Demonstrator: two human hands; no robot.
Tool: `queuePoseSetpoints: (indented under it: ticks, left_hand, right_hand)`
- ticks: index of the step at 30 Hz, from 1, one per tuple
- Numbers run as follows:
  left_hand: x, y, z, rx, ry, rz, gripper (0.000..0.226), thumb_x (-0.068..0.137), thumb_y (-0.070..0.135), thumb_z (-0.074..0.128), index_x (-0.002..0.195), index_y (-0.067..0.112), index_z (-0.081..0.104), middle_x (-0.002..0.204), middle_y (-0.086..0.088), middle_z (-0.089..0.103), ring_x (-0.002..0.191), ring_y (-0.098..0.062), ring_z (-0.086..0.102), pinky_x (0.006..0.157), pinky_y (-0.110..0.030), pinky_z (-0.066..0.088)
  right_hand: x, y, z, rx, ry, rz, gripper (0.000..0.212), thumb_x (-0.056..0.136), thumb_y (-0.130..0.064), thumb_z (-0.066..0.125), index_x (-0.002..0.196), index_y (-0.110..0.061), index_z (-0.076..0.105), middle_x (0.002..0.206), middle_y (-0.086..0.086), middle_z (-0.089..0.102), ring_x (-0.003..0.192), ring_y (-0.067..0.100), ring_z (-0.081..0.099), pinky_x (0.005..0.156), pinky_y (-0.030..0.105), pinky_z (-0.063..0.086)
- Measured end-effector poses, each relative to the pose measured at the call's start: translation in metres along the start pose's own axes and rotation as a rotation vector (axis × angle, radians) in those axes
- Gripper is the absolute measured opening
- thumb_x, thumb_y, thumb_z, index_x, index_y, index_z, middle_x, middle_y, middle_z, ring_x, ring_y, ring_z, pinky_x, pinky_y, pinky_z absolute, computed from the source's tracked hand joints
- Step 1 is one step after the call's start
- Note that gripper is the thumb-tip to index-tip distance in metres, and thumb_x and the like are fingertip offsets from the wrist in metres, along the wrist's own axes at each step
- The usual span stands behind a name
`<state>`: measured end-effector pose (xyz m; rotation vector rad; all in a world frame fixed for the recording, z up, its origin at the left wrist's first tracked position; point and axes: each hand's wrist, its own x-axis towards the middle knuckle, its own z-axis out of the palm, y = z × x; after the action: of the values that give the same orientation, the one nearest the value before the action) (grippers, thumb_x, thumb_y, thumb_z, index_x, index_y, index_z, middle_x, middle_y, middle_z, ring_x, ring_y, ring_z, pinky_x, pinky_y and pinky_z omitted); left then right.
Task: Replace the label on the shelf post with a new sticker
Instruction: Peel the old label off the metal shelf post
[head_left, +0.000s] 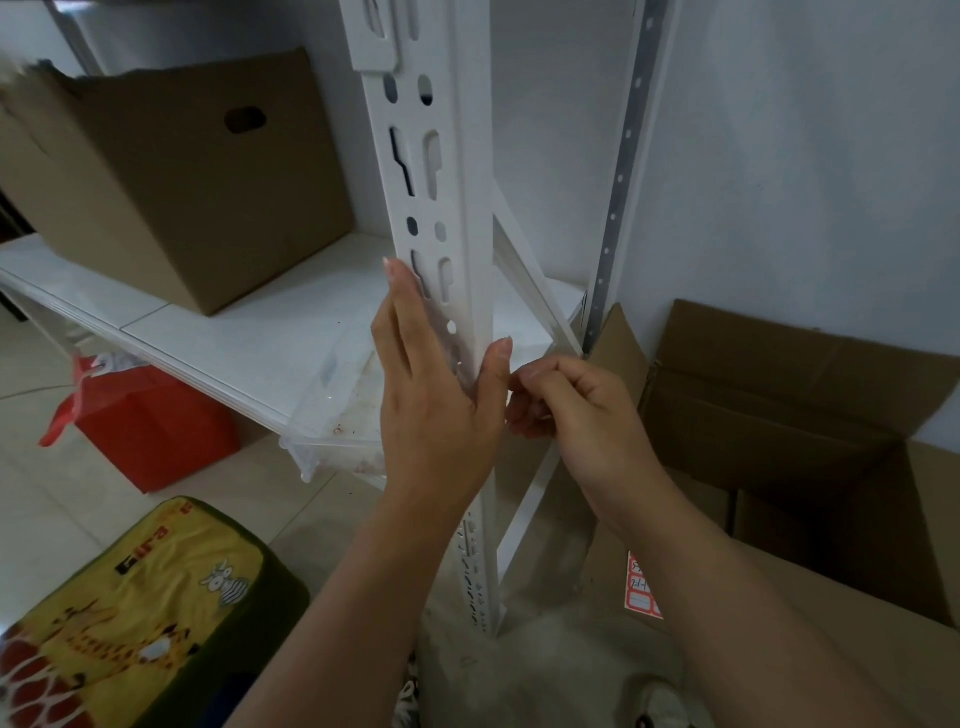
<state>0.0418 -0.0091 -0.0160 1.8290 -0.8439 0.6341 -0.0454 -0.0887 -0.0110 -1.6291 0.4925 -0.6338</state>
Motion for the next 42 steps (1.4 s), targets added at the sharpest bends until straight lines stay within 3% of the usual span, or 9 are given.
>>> queuePoseSetpoints:
  ticks: [2, 6, 15, 19, 23, 27, 33, 38, 42]
  left_hand:
    - [0.0, -0.003, -0.003, 0.01, -0.035, 0.014, 0.095, 0.089, 0.037, 0.067, 0.15, 0.015, -0.002, 0.149, -0.016, 0.026, 0.131, -0.003, 0.025, 0.096, -0.002, 0.022]
    - [-0.001, -0.001, -0.003, 0.002, -0.064, 0.012, 0.091, 0.091, 0.034, 0.065, 0.148, 0.024, -0.005, 0.151, -0.017, 0.023, 0.136, -0.019, 0.027, 0.102, -0.022, 0.029]
    - [-0.001, -0.008, -0.013, -0.041, -0.168, 0.066, 0.093, 0.087, 0.029, 0.063, 0.149, 0.027, -0.006, 0.153, -0.014, 0.017, 0.134, -0.003, 0.017, 0.094, 0.007, 0.016]
    - [-0.003, -0.005, -0.019, -0.211, -0.207, 0.06, 0.084, 0.081, 0.024, 0.042, 0.149, 0.014, -0.007, 0.151, -0.019, 0.02, 0.134, -0.01, 0.026, 0.101, 0.002, 0.021]
    - [-0.003, -0.003, -0.02, -0.274, -0.173, 0.062, 0.079, 0.081, 0.019, 0.035, 0.15, -0.001, 0.001, 0.149, -0.022, 0.025, 0.13, -0.001, 0.031, 0.102, -0.002, 0.024]
    - [-0.003, 0.0, -0.02, -0.281, -0.164, 0.059, 0.077, 0.082, 0.018, 0.037, 0.149, 0.002, 0.002, 0.148, -0.024, 0.027, 0.13, -0.009, 0.033, 0.102, -0.002, 0.025]
    - [-0.002, 0.002, -0.018, -0.296, -0.145, 0.048, 0.082, 0.078, 0.017, 0.037, 0.15, -0.005, 0.003, 0.149, -0.024, 0.025, 0.128, 0.018, 0.024, 0.097, 0.002, 0.026]
    - [-0.004, 0.003, -0.018, -0.284, -0.151, 0.033, 0.086, 0.075, 0.005, 0.043, 0.15, -0.002, 0.002, 0.151, -0.023, 0.022, 0.127, 0.022, 0.021, 0.095, 0.004, 0.026]
    - [-0.005, 0.004, -0.018, -0.287, -0.159, 0.036, 0.085, 0.075, 0.0, 0.043, 0.15, -0.004, 0.003, 0.151, -0.025, 0.022, 0.124, 0.026, 0.022, 0.093, 0.005, 0.027]
  right_hand:
    - [0.0, 0.0, -0.001, -0.002, 0.003, -0.003, 0.024, 0.097, -0.019, 0.048, 0.088, -0.01, 0.068, 0.073, 0.003, 0.066, 0.072, 0.015, 0.065, 0.072, 0.033, 0.056]
    - [0.001, 0.001, -0.002, -0.01, 0.004, -0.01, 0.024, 0.097, -0.018, 0.048, 0.089, -0.01, 0.069, 0.072, 0.003, 0.067, 0.071, 0.017, 0.065, 0.073, 0.034, 0.056]
    - [0.002, 0.004, -0.001, 0.003, 0.004, -0.051, 0.02, 0.095, -0.018, 0.052, 0.088, -0.008, 0.068, 0.07, -0.001, 0.067, 0.068, 0.013, 0.064, 0.064, 0.019, 0.054]
    - [0.001, 0.002, 0.008, 0.036, 0.01, -0.123, 0.026, 0.095, -0.024, 0.054, 0.084, -0.002, 0.064, 0.067, 0.002, 0.062, 0.062, 0.006, 0.059, 0.06, 0.016, 0.05]
    - [0.002, 0.0, 0.021, 0.065, 0.027, -0.147, 0.035, 0.094, -0.032, 0.053, 0.084, 0.0, 0.062, 0.069, 0.008, 0.063, 0.06, 0.011, 0.059, 0.062, 0.027, 0.053]
    - [0.002, 0.001, 0.029, 0.061, 0.063, -0.174, 0.037, 0.093, -0.035, 0.052, 0.084, 0.0, 0.06, 0.07, 0.013, 0.061, 0.067, 0.029, 0.06, 0.066, 0.048, 0.054]
    - [0.0, 0.0, 0.034, -0.016, 0.097, -0.275, 0.026, 0.099, -0.024, 0.047, 0.084, -0.005, 0.056, 0.073, 0.01, 0.057, 0.069, 0.027, 0.055, 0.063, 0.045, 0.05]
    - [0.0, 0.002, 0.033, -0.034, 0.088, -0.294, 0.025, 0.099, -0.022, 0.047, 0.084, -0.005, 0.055, 0.07, 0.007, 0.056, 0.066, 0.024, 0.054, 0.062, 0.043, 0.049]
    - [0.001, 0.007, 0.032, -0.122, 0.069, -0.373, 0.023, 0.099, -0.028, 0.045, 0.087, -0.011, 0.055, 0.069, -0.009, 0.054, 0.063, 0.012, 0.054, 0.058, 0.04, 0.049]
